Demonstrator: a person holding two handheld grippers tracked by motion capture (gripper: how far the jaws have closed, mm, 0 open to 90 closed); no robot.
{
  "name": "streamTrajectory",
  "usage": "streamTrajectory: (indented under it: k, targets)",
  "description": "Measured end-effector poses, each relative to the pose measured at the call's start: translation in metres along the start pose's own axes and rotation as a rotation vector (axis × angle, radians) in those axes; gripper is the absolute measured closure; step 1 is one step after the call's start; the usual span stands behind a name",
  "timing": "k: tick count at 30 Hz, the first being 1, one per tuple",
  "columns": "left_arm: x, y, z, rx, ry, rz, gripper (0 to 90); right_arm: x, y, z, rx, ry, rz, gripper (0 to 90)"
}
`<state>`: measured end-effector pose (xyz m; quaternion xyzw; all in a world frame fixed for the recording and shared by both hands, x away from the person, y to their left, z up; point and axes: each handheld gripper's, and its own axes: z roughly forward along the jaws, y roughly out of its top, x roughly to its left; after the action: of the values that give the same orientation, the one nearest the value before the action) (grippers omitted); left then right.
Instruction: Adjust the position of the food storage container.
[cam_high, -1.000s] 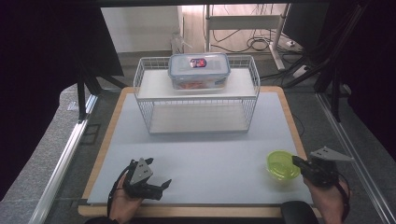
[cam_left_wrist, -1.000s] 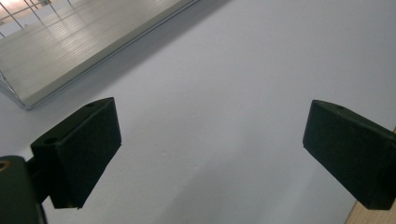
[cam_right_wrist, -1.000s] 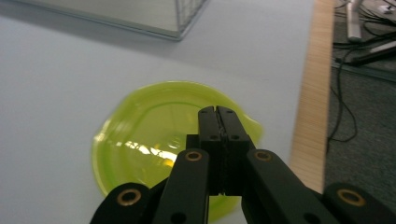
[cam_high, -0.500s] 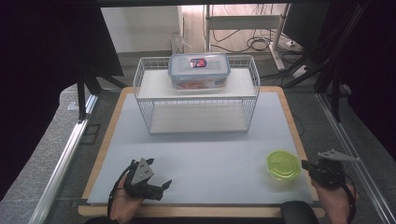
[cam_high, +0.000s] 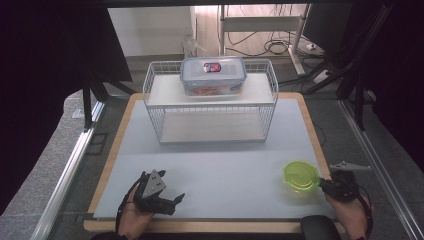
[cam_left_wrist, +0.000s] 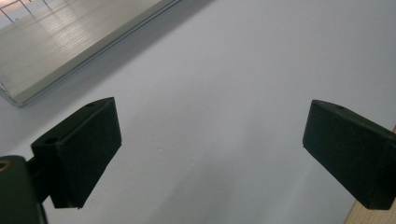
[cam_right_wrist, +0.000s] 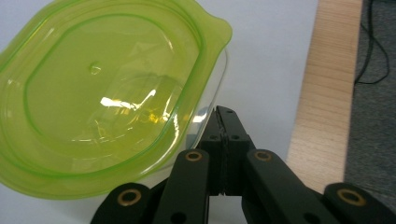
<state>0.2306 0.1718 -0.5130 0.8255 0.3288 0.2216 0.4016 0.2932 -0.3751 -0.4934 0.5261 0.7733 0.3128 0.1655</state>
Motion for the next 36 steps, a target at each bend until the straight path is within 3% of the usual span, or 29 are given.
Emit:
streamTrajectory:
  k: [7, 15, 27, 36]
  targets:
    - [0.000, 0.000, 0.001, 0.010, -0.003, 0.003, 4.4, 0.004, 0.002, 0.007, 0.004, 0.051, 0.007, 90.0]
    - [0.000, -0.001, 0.003, 0.021, -0.001, 0.011, 4.5, 0.018, 0.009, 0.018, 0.017, 0.120, -0.008, 89.9]
    - [-0.001, 0.000, 0.003, 0.029, 0.003, 0.019, 4.6, 0.040, 0.022, 0.036, 0.041, 0.171, -0.066, 89.9]
    - [-0.001, 0.000, 0.003, 0.032, 0.005, 0.020, 4.6, 0.060, 0.030, 0.049, 0.065, 0.239, -0.102, 89.9]
